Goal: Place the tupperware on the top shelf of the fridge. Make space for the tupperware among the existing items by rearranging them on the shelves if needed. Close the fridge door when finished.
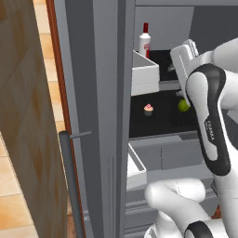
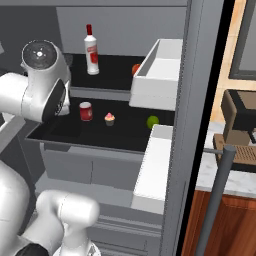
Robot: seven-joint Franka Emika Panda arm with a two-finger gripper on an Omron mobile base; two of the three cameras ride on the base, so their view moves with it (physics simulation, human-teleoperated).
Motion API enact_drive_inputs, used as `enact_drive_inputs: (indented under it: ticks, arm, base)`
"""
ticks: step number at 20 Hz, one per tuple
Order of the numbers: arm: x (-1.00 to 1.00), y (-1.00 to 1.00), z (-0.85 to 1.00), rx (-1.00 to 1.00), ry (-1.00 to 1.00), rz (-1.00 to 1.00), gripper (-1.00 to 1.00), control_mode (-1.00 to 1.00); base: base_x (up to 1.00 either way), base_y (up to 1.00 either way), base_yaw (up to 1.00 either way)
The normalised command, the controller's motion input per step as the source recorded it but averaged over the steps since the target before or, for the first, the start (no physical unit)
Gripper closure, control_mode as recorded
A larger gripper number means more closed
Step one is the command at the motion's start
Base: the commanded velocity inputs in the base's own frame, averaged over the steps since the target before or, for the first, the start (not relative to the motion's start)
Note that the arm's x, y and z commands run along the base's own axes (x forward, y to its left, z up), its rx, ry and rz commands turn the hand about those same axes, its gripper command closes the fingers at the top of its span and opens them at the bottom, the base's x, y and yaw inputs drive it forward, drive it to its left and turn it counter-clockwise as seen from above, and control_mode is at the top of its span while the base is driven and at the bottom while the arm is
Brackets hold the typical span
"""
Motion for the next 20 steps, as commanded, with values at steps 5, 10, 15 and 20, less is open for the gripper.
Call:
enact_drive_inputs:
  ticks: [5,10,15,20]
  arm:
    - [-0.88,-0.29,-0.45,-0.22,0.13,0.41,-1.00,-1.00]
    - [-0.90,-0.13,-0.50,-0.42,0.11,0.67,-1.00,-1.00]
    - [-0.59,-0.15,-0.71,-0.62,0.30,0.54,-1.00,-1.00]
    - [-0.68,-0.54,-0.26,-0.25,0.02,0.31,-1.00,-1.00]
  base:
    - [0.00,0.00,0.00]
    - [0.00,0.00,0.00]
    - [0.00,0.00,0.00]
    - [0.00,0.00,0.00]
